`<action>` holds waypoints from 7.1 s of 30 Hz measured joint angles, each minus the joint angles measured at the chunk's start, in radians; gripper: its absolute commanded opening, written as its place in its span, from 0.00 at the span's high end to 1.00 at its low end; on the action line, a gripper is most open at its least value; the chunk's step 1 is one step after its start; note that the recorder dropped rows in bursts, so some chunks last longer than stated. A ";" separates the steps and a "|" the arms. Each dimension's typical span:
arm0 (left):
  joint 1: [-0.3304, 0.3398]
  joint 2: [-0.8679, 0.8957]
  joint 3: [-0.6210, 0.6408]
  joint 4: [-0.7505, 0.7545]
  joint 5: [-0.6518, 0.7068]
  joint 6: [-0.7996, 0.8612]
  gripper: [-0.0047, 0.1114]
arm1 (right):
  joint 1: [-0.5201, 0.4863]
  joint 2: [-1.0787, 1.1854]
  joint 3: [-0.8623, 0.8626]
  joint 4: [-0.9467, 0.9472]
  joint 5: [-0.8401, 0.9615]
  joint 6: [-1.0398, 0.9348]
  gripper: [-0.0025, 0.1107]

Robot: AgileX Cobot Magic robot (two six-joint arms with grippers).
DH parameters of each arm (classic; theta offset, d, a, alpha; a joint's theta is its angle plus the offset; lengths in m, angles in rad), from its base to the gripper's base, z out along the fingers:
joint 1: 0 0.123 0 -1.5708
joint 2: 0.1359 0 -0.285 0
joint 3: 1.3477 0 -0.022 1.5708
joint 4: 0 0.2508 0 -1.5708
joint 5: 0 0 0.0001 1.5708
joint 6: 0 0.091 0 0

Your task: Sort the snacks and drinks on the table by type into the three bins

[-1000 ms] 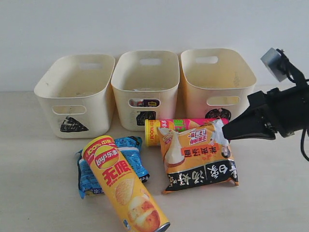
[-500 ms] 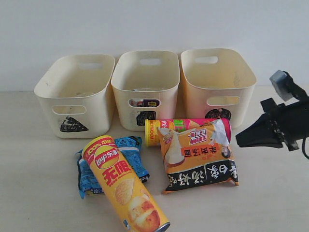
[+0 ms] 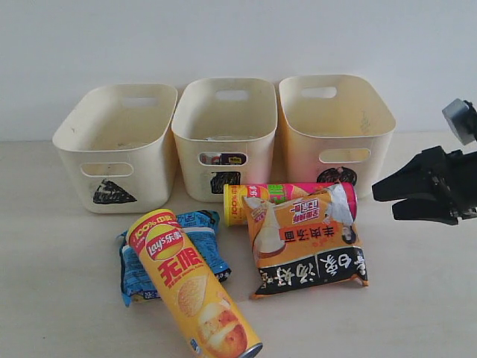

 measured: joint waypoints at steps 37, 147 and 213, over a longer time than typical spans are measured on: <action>0.000 0.000 0.000 0.000 0.000 0.000 0.92 | 0.228 0.241 -0.030 0.203 -0.128 -0.215 0.22; 0.000 0.000 0.000 0.000 0.000 0.000 0.92 | 0.313 -0.197 -0.291 -0.341 -0.745 0.377 0.98; 0.000 0.000 0.000 -0.158 -0.319 0.000 0.92 | 0.313 -1.790 0.860 -1.187 -1.004 1.378 0.98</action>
